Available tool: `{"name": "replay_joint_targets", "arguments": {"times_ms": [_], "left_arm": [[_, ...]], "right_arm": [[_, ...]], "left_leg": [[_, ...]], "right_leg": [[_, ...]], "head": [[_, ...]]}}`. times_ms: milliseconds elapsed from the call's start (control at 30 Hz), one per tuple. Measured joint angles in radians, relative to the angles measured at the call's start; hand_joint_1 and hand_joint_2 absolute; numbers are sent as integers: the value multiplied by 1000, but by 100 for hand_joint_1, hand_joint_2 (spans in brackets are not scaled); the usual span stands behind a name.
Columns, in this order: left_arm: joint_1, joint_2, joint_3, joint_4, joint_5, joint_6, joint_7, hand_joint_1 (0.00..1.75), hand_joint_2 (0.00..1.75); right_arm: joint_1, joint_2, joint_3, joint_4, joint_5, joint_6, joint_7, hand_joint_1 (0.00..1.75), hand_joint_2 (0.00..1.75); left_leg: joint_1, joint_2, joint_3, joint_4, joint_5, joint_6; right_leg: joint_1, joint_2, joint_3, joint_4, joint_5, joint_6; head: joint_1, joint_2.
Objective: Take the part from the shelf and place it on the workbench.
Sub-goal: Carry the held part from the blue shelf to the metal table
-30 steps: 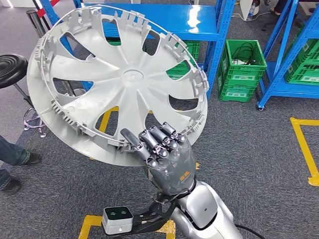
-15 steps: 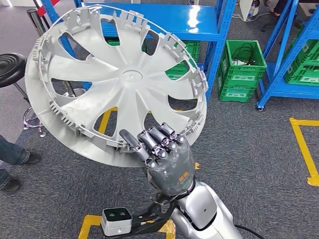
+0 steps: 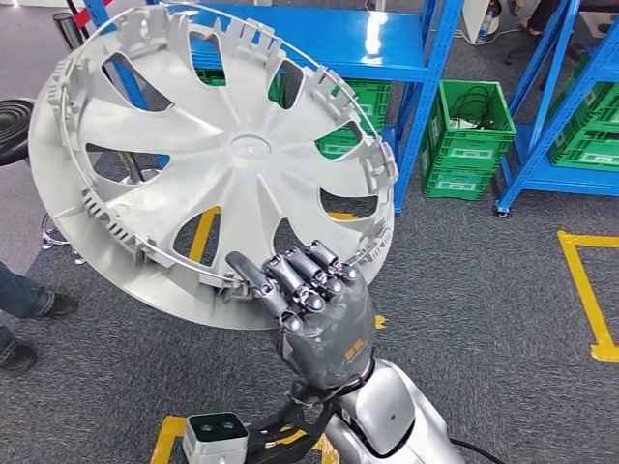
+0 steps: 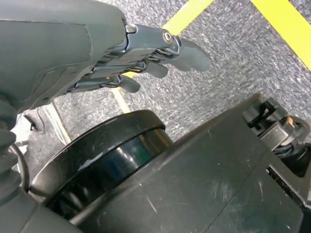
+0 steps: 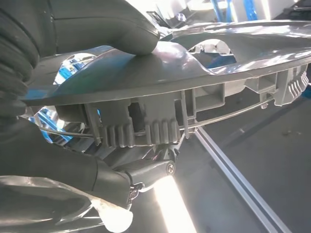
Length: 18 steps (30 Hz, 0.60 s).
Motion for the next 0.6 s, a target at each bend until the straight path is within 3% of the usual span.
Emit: {"name": "replay_joint_targets", "arguments": {"times_ms": [67,100,133,167,233,267,333,400,433,500,533,600], "left_arm": [[1,0,-1,0,-1,1,2,0,175],[1,0,-1,0,-2,1,3,0,175],[1,0,-2,0,-3,1,4,0,175],[1,0,-2,0,-3,1,4,0,175],[0,0,-3,0,-4,1,4,0,175],[0,1,-4,0,-5,1,4,0,175],[0,3,-8,0,-8,0,7,0,175],[-1,3,-14,-1,-10,0,12,0,175],[-1,4,-17,-1,-11,0,13,0,175],[-2,4,-19,-1,-12,-1,15,0,175],[-3,5,-19,-1,-12,-2,15,0,175],[-7,5,-19,-1,-11,-2,15,0,175]], "right_arm": [[-2,-4,2,-4,1,0,2,175,175],[-2,-7,3,-4,1,0,2,175,175],[-1,-10,4,-4,1,0,2,175,175],[-1,-12,5,-4,1,0,2,175,175],[-1,-16,6,-6,1,0,2,175,175],[-1,-17,6,-9,1,0,2,175,175],[-2,-17,7,-14,1,0,2,175,175],[-2,-18,7,-19,1,0,1,175,175],[-2,-18,7,-20,1,0,0,175,175],[-2,-18,7,-23,1,0,-2,175,175],[-2,-18,7,-23,1,0,-2,175,175],[0,-18,7,-23,2,1,-2,175,175]], "left_leg": [[0,9,-3,-2,2,2],[0,15,-5,-2,3,1],[1,21,-6,-1,4,-1],[2,27,-7,0,5,-4],[6,40,-9,6,6,-13],[6,46,-9,11,4,-20],[7,57,-7,15,4,-38],[11,71,-2,9,10,-55],[14,67,-2,12,4,-61],[15,32,-23,72,-51,-68],[14,9,-45,137,-97,-68],[11,-12,-85,277,-172,-65]], "right_leg": [[-2,0,-57,129,-69,8],[-4,0,-79,182,-89,13],[-6,-1,-86,204,-91,16],[-7,-3,-71,182,-73,19],[-11,-28,9,43,-14,24],[-10,-44,44,-23,7,21],[-4,-60,72,-82,18,3],[1,-40,65,-80,27,-22],[1,-31,64,-82,34,-31],[-3,-13,61,-87,52,-47],[-2,-4,58,-87,59,-51],[1,16,48,-86,68,-55]], "head": [[2,0],[3,0],[3,0],[3,0],[3,0],[3,0],[1,0],[0,0],[0,0],[-4,0],[-7,0],[-12,0]]}}
